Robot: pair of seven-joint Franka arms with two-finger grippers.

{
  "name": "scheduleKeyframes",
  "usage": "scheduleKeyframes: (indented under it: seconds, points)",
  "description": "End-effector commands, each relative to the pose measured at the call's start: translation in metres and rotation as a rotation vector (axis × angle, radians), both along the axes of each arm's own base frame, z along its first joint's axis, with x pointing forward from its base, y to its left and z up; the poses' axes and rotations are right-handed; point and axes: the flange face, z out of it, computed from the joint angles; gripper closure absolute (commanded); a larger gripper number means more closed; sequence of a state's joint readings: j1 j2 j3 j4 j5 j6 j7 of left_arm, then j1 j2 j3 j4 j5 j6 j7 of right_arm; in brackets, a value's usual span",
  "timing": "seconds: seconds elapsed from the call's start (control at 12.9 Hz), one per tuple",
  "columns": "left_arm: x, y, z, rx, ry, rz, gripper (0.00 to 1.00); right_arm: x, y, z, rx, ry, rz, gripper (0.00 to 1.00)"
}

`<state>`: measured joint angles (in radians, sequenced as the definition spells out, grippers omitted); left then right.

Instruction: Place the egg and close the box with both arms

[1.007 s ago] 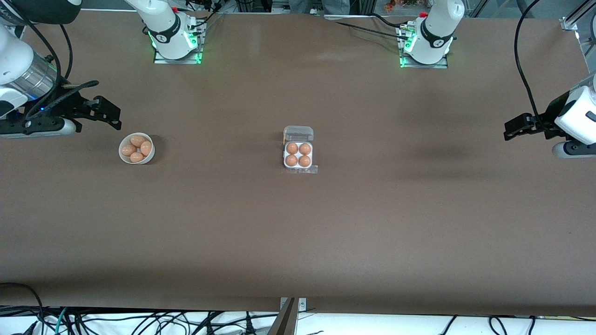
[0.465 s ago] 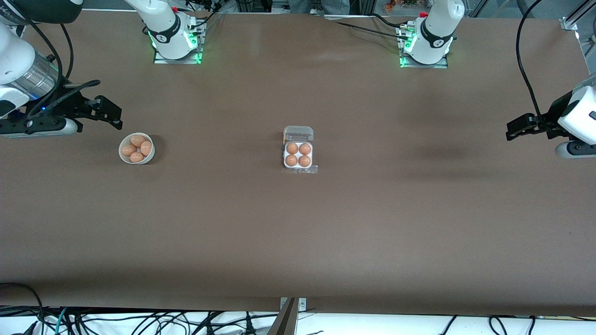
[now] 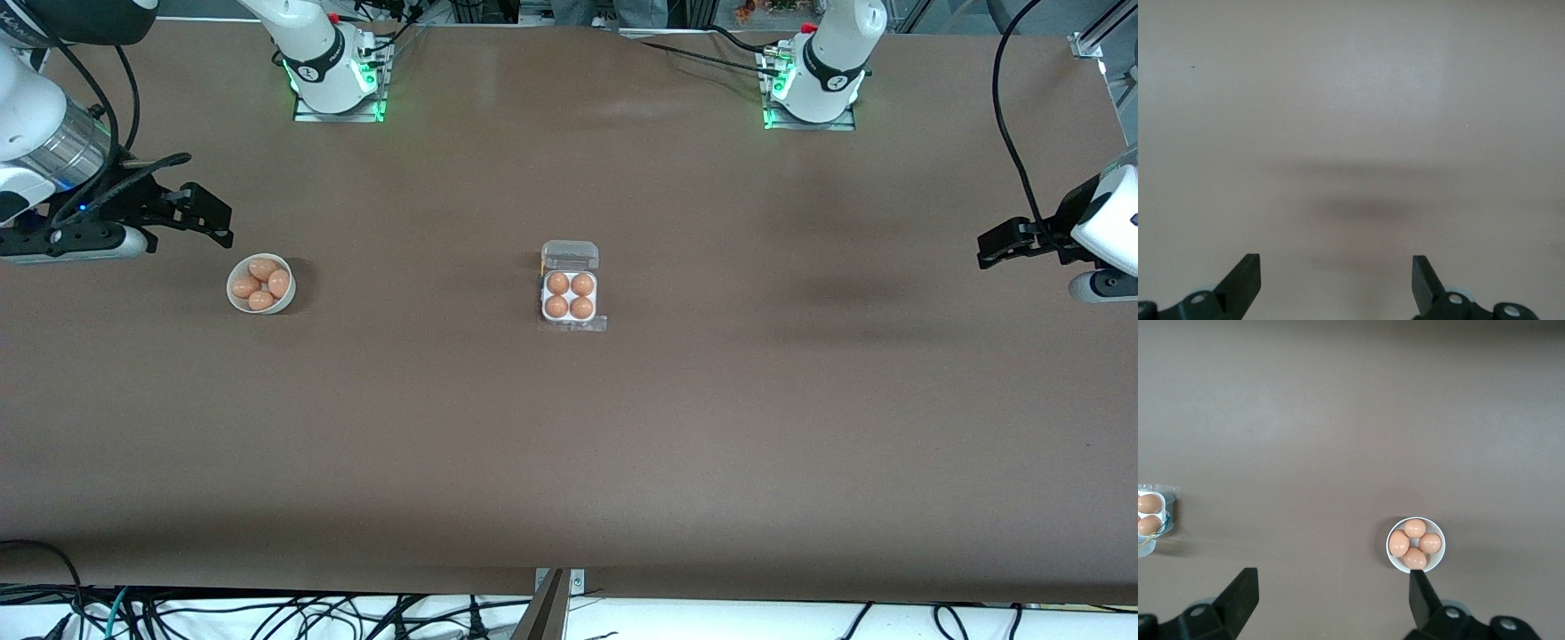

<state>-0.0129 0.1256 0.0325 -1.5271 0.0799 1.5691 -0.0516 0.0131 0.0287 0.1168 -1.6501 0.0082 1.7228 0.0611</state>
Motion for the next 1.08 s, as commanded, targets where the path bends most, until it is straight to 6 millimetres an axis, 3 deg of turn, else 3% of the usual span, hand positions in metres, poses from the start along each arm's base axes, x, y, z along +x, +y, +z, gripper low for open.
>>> scheduleKeyframes:
  seconds: [0.0,1.01]
  points:
    - [0.0023,0.001,0.0096,0.028,-0.002,-0.013,0.0,-0.0025,-0.0044,0.0052,-0.012,-0.011,-0.012,0.0]
    - [0.0037,-0.0056,0.0108,0.027,-0.008,-0.02,0.0,-0.0029,-0.0071,0.0039,-0.013,-0.004,-0.018,0.0]
